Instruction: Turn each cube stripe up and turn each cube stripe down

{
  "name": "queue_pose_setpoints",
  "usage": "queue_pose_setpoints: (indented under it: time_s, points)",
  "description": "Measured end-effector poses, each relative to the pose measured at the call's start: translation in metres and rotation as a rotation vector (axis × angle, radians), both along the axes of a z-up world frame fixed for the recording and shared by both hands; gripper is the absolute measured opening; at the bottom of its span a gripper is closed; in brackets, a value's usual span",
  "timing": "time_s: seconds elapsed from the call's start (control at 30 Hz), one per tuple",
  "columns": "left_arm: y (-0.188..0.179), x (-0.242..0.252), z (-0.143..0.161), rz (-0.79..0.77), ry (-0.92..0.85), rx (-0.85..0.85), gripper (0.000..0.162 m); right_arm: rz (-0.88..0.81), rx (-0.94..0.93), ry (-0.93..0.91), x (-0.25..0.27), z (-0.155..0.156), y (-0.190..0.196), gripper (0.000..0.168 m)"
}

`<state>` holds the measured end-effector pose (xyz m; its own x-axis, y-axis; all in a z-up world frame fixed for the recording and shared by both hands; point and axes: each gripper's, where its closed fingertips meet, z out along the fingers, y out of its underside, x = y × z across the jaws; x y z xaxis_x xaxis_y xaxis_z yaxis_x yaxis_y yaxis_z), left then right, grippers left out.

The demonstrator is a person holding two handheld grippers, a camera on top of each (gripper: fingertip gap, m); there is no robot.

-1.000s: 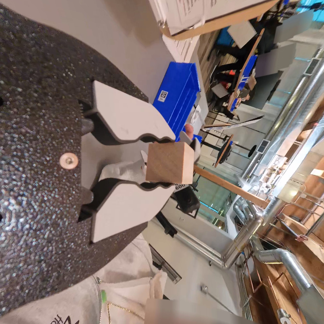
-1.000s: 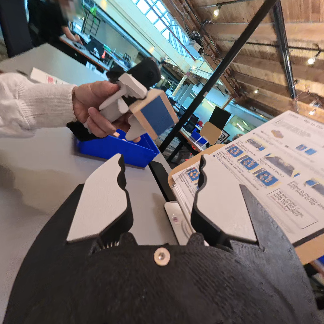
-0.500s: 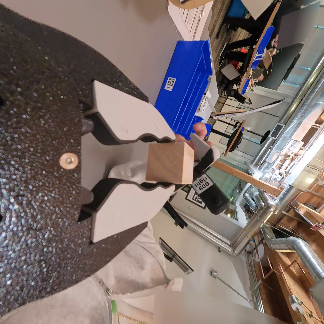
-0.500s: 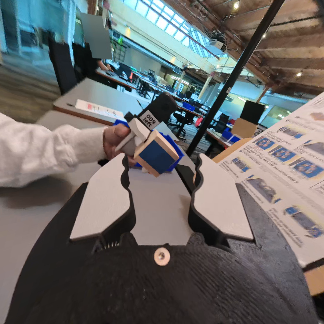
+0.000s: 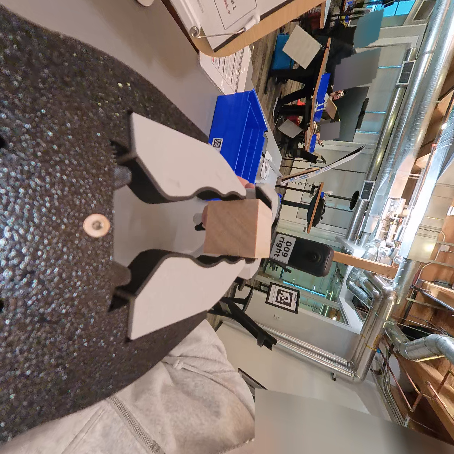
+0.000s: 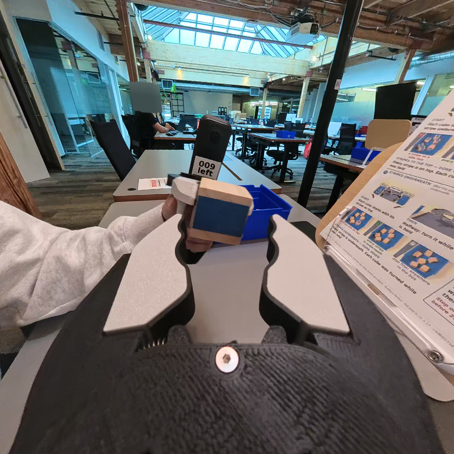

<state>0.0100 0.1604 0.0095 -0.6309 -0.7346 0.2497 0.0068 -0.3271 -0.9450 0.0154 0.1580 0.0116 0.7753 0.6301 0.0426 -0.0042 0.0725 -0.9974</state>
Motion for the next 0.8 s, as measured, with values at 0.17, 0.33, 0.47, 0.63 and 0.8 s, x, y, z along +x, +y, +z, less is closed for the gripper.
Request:
queue_pose_setpoints:
  time_s: [0.17, 0.33, 0.47, 0.63, 0.8]
  points:
    - [0.0009, 0.0002, 0.0, 0.016, -0.009, 0.008, 0.042, 0.018, 0.002, -0.019, -0.0043, -0.0005, -0.002, 0.043]
    - [0.0026, 0.001, -0.0025, 0.037, -0.013, 0.028, 0.042, -0.008, -0.007, -0.066, -0.0034, -0.0054, 0.0002, 0.043]
    - [0.0034, 0.0002, -0.0013, 0.039, -0.041, 0.027, 0.042, 0.0, -0.012, -0.024, -0.0045, -0.0038, 0.0019, 0.043]
    - [0.0015, -0.0022, 0.0008, 0.049, -0.076, 0.065, 0.042, 0.02, -0.019, 0.027, -0.0051, -0.002, 0.0025, 0.048]
    - [0.0016, -0.0024, 0.0001, 0.051, -0.077, 0.071, 0.042, 0.027, 0.004, -0.02, -0.0082, -0.0029, 0.0016, 0.042]
